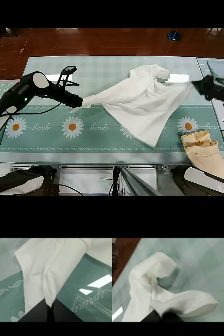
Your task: Fold the shirts.
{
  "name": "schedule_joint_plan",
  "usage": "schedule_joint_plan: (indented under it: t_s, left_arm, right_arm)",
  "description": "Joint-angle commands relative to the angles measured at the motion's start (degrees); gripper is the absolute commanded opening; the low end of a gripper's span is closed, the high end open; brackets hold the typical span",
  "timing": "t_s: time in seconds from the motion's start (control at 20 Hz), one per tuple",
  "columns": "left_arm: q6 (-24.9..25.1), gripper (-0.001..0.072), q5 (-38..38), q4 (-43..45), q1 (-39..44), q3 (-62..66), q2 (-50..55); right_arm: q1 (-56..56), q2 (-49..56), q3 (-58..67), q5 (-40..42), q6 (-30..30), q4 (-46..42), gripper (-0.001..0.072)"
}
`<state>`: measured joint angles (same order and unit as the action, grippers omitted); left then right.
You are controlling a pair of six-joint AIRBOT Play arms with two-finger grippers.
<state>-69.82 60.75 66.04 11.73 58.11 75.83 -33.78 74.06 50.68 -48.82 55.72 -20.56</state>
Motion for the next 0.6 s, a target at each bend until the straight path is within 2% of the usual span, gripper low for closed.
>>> schedule_joint_plan:
  t_s: [0.0, 0.25, 0.45, 0.5, 0.55]
  left_arm:
    - [-0.5, 0.0026, 0.0, -0.1, 0.0, 0.0, 0.0]
    - [-0.5, 0.0027, 1.1, -2.0, 0.1, 0.0, 0.0]
    - [-0.5, 0.0027, 1.6, -2.0, 0.2, 0.0, 0.0]
    - [-0.5, 0.0027, 1.8, -2.0, 0.2, 0.0, 0.0]
    - [-0.5, 0.0027, 1.9, -2.0, 0.2, 0.0, 0.0]
  right_arm:
    - [0.0, 0.1, 9.0, 3.4, 0.2, 2.2, 0.0027]
    - [0.3, 2.2, 13.2, 5.2, 2.4, 1.6, 0.0027]
    - [2.6, 5.5, 13.2, 3.5, 4.3, -3.7, 0.0029]
    - [3.1, 6.0, 13.2, 2.9, 4.2, -4.1, 0.0050]
    - [3.6, 6.2, 13.2, 2.0, 4.2, -4.0, 0.0221]
